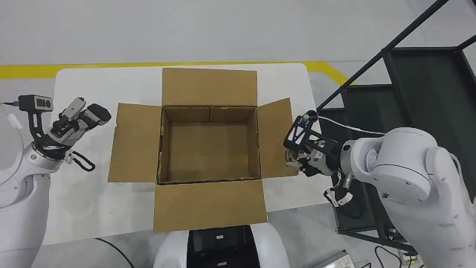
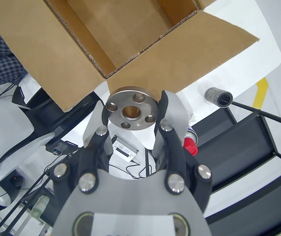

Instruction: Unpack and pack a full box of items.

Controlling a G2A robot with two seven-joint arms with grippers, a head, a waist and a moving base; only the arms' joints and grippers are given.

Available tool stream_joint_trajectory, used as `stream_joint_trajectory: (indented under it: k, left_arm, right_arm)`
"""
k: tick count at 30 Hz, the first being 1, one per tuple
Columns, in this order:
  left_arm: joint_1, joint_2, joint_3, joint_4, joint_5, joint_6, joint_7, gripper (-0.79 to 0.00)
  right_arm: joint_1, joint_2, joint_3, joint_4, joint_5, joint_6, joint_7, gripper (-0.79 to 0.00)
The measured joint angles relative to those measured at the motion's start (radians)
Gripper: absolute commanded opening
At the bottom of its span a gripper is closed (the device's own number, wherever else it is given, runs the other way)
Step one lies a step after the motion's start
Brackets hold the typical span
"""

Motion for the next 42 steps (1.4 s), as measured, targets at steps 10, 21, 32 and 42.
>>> stream_joint_trajectory:
  k: [10, 21, 32, 42]
  left_arm:
    - [0.0, 0.0, 0.0, 0.0, 0.0, 0.0, 0.0, 0.0]
    - [0.0, 0.0, 0.0, 0.0, 0.0, 0.0, 0.0, 0.0]
    - [0.0, 0.0, 0.0, 0.0, 0.0, 0.0, 0.0, 0.0]
    - [0.0, 0.0, 0.0, 0.0, 0.0, 0.0, 0.0, 0.0]
  right_arm:
    - [0.0, 0.0, 0.0, 0.0, 0.0, 0.0, 0.0, -0.785]
    - [0.0, 0.0, 0.0, 0.0, 0.0, 0.0, 0.0, -0.785]
    - [0.0, 0.0, 0.0, 0.0, 0.0, 0.0, 0.0, -0.785]
    - [-0.12, 0.015, 0.124, 0.0, -0.01, 0.011, 0.008, -0.785]
